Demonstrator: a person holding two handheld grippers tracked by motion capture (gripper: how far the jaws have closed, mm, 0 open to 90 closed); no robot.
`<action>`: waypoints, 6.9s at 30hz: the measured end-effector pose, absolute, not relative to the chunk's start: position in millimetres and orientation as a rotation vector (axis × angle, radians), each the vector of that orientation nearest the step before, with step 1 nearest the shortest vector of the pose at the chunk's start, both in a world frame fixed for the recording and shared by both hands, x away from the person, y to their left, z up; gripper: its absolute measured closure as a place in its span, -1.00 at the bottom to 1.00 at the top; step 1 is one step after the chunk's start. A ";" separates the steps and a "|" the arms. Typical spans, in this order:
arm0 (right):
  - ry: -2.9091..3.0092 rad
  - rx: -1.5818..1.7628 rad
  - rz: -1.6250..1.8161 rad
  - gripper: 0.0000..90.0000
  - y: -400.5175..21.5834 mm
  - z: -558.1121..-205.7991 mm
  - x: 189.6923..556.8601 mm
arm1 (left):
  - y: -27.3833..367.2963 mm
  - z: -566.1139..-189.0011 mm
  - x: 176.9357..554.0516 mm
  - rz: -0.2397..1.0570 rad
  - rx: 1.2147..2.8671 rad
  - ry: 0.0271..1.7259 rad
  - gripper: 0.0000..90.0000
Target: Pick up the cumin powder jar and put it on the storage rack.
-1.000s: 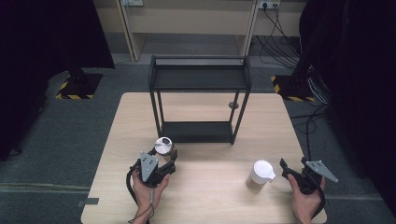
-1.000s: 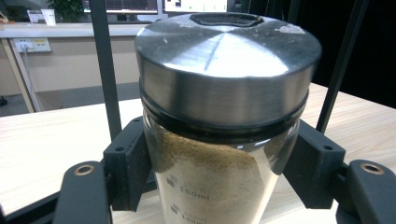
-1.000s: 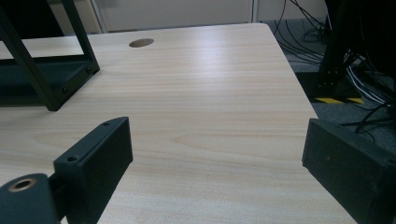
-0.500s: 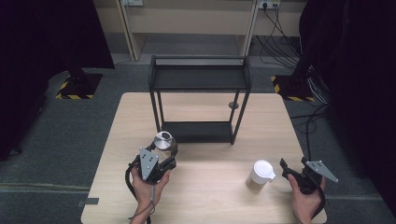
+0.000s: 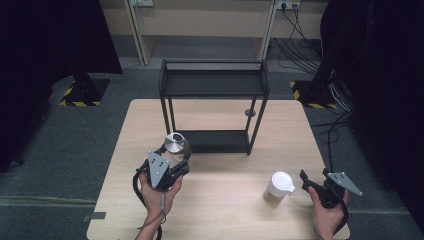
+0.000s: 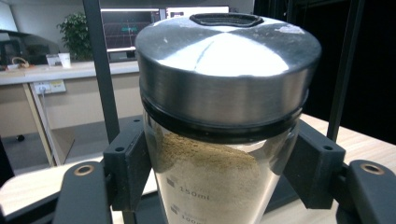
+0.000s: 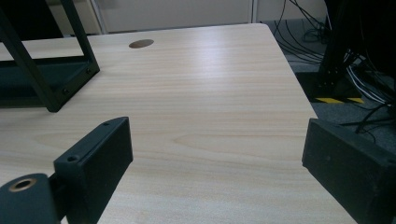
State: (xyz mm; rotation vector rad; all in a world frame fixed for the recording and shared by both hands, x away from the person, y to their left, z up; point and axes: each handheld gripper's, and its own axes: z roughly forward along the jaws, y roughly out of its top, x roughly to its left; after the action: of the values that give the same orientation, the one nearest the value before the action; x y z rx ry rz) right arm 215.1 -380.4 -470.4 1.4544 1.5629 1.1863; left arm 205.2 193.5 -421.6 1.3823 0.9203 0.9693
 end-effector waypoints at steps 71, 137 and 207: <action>1.568 1.453 1.186 -0.80 -380.5 -470.1 215.7 | 173.4 -291.4 253.0 1.106 1.330 0.838 -0.30; 1.593 1.432 1.178 -0.80 -379.9 -469.2 216.9 | 166.8 -239.2 349.9 0.963 1.390 1.065 -0.31; 1.601 1.430 1.175 -0.80 -379.9 -468.7 217.4 | 184.9 -335.5 248.7 1.081 1.364 0.887 -0.99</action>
State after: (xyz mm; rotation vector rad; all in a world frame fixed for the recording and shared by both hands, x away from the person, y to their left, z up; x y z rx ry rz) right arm 217.4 -379.9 -468.7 1.4297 1.6006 1.1748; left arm 248.7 184.9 -335.5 1.3643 0.8868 1.0810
